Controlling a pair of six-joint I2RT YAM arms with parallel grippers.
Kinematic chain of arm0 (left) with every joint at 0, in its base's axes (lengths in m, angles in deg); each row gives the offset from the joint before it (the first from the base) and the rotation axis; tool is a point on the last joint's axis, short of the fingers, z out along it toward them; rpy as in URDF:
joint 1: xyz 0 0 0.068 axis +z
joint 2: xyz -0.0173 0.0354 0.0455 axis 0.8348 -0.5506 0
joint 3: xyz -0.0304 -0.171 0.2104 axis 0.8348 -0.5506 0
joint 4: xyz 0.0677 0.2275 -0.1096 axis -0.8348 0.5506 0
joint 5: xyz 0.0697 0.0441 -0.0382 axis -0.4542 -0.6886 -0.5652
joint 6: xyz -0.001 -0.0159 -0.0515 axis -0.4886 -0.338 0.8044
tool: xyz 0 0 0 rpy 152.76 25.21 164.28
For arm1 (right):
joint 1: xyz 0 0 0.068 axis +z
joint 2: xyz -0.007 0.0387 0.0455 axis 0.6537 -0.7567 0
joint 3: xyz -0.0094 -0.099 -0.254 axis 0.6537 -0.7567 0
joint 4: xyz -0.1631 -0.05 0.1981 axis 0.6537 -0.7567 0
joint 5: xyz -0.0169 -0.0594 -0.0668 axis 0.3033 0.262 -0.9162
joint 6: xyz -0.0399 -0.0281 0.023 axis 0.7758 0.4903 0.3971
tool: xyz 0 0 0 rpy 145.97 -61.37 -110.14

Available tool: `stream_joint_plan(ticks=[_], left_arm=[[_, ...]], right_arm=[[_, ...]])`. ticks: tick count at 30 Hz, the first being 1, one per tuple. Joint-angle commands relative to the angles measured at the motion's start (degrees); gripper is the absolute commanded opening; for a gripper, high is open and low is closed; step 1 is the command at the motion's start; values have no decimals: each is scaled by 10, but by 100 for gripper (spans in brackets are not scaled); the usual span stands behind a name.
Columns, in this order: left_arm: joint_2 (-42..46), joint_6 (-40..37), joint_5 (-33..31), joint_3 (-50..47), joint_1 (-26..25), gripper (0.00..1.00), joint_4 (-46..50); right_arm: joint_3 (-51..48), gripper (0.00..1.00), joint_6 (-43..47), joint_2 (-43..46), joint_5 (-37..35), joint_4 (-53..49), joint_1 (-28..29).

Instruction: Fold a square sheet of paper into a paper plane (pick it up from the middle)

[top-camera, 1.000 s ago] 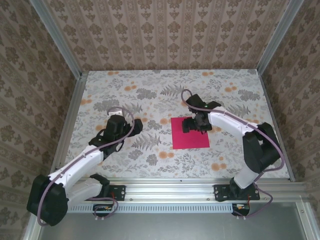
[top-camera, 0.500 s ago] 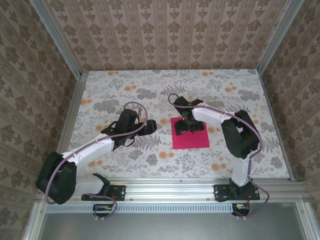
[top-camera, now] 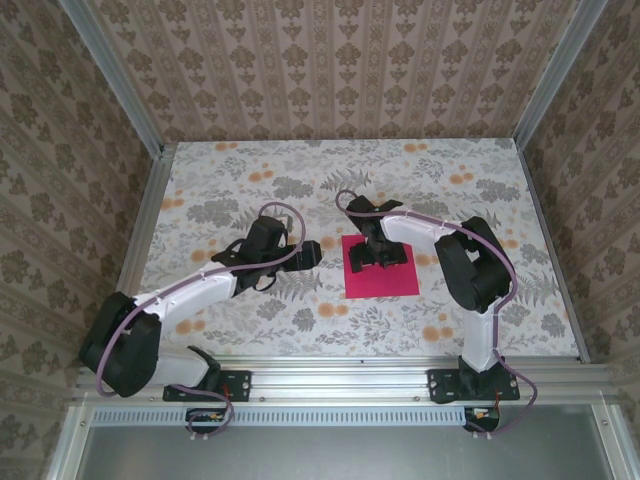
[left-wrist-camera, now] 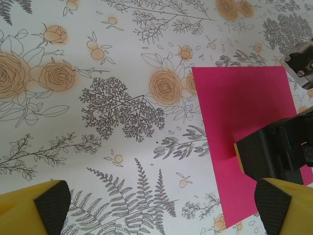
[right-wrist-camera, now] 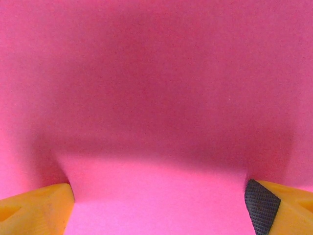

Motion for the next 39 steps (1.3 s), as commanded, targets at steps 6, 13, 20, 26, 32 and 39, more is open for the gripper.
stream_joint_plan(ticks=[6, 13, 20, 26, 32, 39], left_arm=[[2, -16, -10, 17, -5, 100, 10], [0, -20, -11, 22, -5, 100, 14], [-1, -25, -10, 25, -5, 100, 17], [-4, -25, -9, 26, -5, 100, 15], [-5, -22, -6, 27, -6, 100, 15], [-5, -19, -9, 29, -7, 100, 15]], right_arm=[[-22, 90, -15, -43, 3, -2, -3], [-12, 89, -6, -32, 9, -15, -6], [15, 92, -4, 35, 7, -26, -16], [22, 92, -6, 2, 20, -22, -26], [12, 92, -9, -26, 44, -8, -23], [-9, 92, -9, -42, 22, -7, -19]])
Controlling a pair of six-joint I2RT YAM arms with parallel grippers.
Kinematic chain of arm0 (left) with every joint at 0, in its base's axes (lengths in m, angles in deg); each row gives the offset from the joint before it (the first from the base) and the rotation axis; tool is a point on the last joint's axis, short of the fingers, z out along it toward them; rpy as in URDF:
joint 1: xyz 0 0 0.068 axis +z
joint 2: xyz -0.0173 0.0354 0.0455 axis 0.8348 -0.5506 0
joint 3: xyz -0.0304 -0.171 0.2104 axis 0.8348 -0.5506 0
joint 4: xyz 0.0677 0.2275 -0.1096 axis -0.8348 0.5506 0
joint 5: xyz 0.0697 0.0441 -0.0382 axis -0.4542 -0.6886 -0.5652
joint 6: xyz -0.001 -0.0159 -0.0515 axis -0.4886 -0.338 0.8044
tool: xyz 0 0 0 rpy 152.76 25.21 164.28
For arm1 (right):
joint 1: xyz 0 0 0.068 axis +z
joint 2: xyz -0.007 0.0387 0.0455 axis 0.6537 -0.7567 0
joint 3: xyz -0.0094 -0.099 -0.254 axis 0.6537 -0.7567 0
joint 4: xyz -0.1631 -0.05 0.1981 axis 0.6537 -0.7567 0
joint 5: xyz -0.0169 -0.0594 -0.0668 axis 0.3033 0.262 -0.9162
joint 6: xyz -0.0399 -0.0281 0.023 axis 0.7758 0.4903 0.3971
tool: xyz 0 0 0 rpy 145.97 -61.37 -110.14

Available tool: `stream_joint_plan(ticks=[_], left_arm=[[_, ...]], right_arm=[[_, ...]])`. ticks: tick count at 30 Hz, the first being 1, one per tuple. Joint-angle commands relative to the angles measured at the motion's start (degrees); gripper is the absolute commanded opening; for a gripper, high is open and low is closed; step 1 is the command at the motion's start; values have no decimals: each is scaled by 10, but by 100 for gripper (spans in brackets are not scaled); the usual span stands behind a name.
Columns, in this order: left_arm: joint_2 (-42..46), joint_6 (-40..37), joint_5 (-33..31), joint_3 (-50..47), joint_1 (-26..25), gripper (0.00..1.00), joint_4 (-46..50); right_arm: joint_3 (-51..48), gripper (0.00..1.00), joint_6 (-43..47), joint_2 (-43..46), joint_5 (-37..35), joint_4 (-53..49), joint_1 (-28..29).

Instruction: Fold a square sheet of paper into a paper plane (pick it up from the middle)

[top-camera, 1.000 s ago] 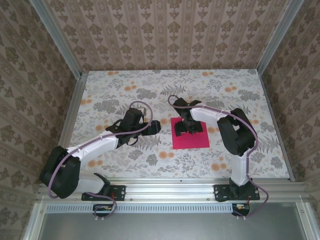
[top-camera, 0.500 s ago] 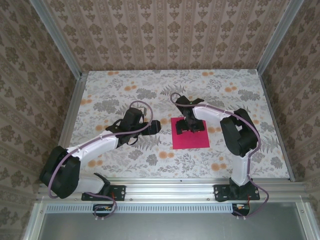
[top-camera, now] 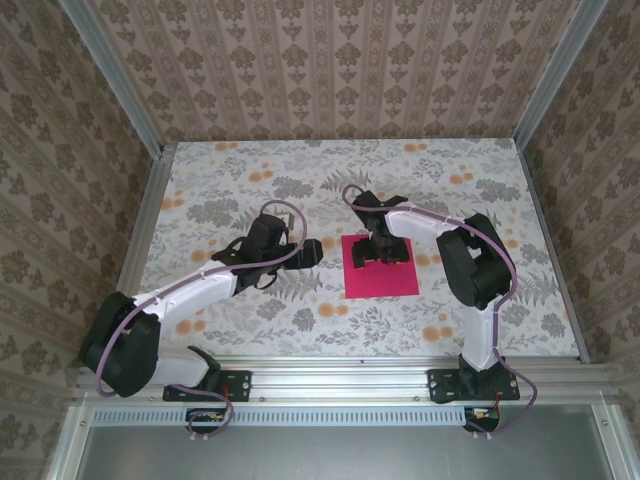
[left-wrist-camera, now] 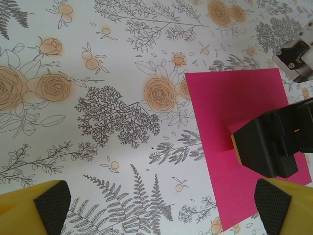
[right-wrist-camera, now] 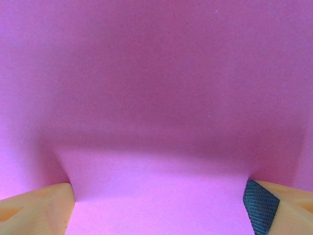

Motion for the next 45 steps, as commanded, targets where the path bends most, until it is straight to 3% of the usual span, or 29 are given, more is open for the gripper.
stream_joint_plan(ticks=[1, 14, 23, 30, 37, 45], left_arm=[[-5, -6, -4, 19, -3, 100, 13], [1, -4, -7, 20, -6, 100, 19], [12, -2, -18, 19, -7, 100, 26], [25, 3, -25, 13, -7, 100, 29], [41, 6, -30, 8, -7, 100, 35], [36, -3, -6, 17, -8, 100, 35]], right_arm=[[-19, 90, -7, -32, -12, -9, 5], [-5, 73, -9, 4, -46, -30, 5], [9, 54, -3, 87, 4, -38, 5], [-3, 49, -27, 143, 129, 12, 3], [-69, 48, -123, 183, 312, 189, -14], [-181, 52, -197, 137, 361, 337, -52]])
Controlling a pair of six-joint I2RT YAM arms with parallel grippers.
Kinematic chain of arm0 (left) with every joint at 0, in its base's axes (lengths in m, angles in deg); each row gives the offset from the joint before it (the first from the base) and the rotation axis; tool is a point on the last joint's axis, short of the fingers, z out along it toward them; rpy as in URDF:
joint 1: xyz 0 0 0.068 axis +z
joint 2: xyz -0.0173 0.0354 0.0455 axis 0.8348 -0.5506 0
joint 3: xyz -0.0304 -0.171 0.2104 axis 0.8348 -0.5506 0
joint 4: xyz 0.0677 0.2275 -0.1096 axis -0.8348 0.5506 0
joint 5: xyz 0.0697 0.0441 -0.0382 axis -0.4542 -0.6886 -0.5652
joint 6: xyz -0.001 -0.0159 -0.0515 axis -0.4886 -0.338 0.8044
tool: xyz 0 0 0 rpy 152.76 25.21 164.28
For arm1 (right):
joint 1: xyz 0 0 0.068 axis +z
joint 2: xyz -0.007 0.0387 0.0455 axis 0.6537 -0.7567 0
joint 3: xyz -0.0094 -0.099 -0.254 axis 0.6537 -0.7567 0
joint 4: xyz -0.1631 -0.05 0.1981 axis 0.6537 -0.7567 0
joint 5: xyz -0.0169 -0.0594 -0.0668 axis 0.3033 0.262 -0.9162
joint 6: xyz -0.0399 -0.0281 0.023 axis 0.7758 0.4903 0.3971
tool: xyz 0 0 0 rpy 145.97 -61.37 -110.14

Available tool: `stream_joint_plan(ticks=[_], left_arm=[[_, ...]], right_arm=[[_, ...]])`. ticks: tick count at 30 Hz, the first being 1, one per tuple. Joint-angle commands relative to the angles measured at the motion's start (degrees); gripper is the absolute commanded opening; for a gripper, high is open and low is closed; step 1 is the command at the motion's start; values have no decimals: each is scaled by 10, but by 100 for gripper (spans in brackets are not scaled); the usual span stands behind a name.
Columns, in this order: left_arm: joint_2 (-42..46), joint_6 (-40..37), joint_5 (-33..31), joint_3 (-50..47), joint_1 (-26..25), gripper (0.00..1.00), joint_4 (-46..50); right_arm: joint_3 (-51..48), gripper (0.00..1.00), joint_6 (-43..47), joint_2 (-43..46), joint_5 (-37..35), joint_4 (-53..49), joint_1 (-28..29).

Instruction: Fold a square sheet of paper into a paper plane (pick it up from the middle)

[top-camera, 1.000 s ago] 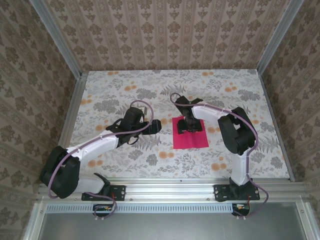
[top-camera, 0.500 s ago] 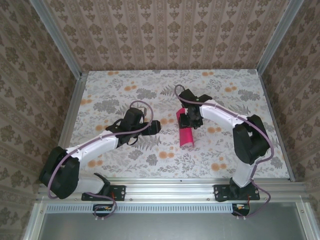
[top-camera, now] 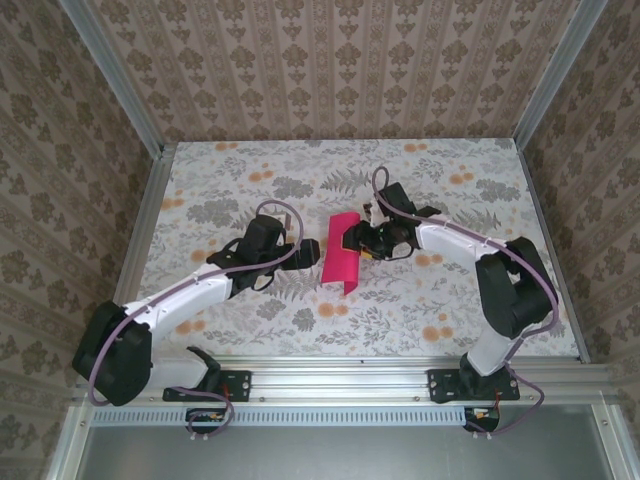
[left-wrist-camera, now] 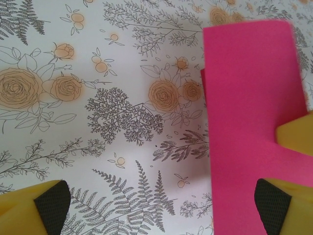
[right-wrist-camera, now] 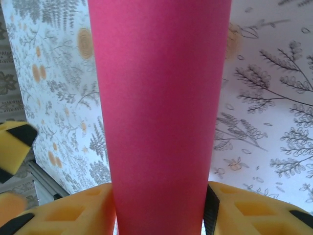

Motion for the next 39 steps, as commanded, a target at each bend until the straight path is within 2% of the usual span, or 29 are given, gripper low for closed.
stream_joint_plan(ticks=[1, 5, 10, 13, 26, 39], left_arm=[[4, -5, 16, 18, -4, 100, 8], [-6, -9, 25, 26, -6, 100, 7], [-26, -17, 30, 43, -19, 100, 10], [-39, -17, 30, 52, -25, 100, 10], [-69, -7, 39, 63, -43, 96, -7], [-112, 10, 54, 86, -45, 83, -7]], right_arm=[[-39, 53, -44, -20, 38, 68, -14], [-65, 58, -25, -22, 21, 56, -37], [-66, 74, 31, -9, -14, -14, -54], [-64, 76, 54, -3, -35, -44, -59], [-62, 69, 74, 6, -93, -87, -59], [-48, 65, 97, -11, -164, -123, -37]])
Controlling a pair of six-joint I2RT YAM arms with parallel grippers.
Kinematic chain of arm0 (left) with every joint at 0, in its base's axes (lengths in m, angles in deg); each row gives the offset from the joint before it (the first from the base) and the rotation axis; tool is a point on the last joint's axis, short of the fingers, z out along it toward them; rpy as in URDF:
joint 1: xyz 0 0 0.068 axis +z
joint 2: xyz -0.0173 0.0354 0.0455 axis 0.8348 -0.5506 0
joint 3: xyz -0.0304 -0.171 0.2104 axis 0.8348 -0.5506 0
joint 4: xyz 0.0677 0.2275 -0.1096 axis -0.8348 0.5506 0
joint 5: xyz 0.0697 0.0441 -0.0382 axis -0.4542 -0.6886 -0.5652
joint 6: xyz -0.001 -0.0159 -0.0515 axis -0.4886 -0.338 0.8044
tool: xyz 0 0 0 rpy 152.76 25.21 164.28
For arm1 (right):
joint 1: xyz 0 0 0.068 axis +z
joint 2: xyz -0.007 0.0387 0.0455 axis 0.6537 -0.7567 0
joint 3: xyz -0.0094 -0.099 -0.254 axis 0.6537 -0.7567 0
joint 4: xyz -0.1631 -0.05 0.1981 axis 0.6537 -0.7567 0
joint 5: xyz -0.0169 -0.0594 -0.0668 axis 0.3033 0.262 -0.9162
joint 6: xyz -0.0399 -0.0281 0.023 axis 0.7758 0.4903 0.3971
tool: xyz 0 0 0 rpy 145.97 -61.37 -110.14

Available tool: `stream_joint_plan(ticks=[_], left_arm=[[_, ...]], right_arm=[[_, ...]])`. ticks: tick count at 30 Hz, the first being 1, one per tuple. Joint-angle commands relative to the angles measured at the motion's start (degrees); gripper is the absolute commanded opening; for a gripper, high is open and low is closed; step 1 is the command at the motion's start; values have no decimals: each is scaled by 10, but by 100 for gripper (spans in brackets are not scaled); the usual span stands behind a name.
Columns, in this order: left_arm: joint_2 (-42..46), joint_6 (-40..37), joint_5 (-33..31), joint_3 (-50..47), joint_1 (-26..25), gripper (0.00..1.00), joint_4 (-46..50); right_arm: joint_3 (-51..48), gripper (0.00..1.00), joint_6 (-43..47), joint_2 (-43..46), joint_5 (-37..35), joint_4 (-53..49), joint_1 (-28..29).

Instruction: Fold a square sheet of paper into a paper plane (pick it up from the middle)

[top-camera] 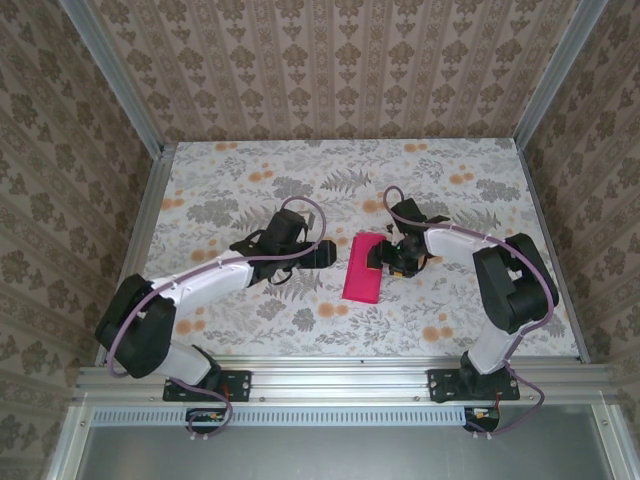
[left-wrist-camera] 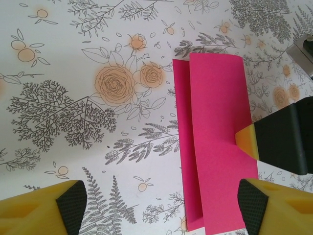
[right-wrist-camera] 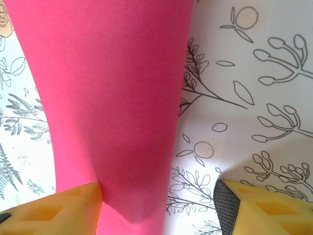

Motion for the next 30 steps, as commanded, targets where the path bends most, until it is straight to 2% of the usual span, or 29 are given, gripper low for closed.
stream_joint_plan(ticks=[1, 14, 30], left_arm=[[-10, 9, 13, 18, -4, 82, -4], [-17, 5, 12, 19, -4, 80, -2], [-23, -1, 17, 23, -4, 73, 4]], right_arm=[[17, 65, 12, -9, -45, -41, 10], [18, 66, -37, -18, -2, 1, 21], [52, 67, -45, -26, -68, -43, 43]])
